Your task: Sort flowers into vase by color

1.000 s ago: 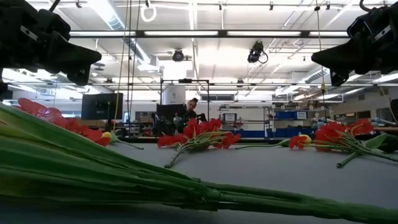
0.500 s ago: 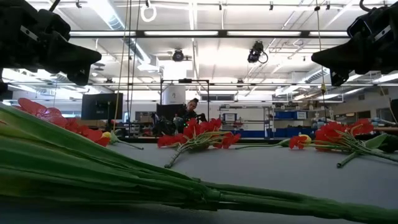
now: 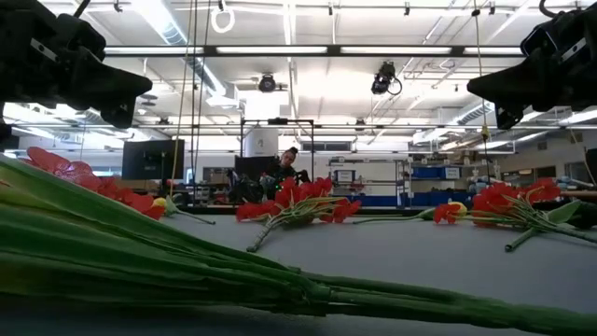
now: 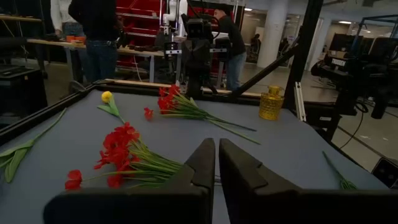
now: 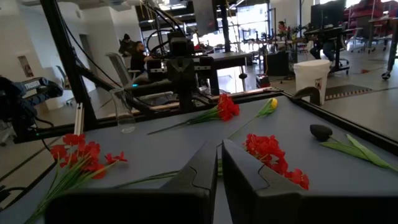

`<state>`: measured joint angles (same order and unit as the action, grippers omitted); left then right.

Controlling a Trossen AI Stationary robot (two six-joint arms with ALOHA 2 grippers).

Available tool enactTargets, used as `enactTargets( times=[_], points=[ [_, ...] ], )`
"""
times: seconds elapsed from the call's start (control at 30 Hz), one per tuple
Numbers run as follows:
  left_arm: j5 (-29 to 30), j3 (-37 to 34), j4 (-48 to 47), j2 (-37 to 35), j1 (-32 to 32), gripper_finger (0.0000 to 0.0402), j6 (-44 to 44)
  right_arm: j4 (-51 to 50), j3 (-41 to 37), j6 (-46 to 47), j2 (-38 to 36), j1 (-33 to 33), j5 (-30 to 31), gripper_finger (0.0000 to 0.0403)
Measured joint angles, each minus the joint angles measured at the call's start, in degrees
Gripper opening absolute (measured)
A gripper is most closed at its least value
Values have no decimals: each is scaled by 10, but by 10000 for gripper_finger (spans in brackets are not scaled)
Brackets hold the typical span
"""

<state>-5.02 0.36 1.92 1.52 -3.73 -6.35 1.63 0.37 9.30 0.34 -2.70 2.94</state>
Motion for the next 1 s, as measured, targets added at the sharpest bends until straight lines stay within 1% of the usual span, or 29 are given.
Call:
enactTargets(
  times=[0.57, 0.63, 0.7, 0.87, 0.93, 1.0],
  points=[
    [0, 0, 0, 0, 0, 30, 0, 0, 0, 0, 0, 0, 0, 35],
    [0, 0, 0, 0, 0, 30, 0, 14, 0, 0, 0, 0, 0, 35],
    [0, 0, 0, 0, 0, 30, 0, 50, 0, 10, 0, 0, 7, 35],
    [0, 0, 0, 0, 0, 30, 0, 153, 0, 139, 1, -1, 62, 35],
    [0, 0, 0, 0, 0, 30, 0, 168, 0, 187, 10, -1, 101, 35],
    [0, 0, 0, 0, 0, 30, 0, 163, 4, 268, 23, -1, 122, 33]
  ],
)
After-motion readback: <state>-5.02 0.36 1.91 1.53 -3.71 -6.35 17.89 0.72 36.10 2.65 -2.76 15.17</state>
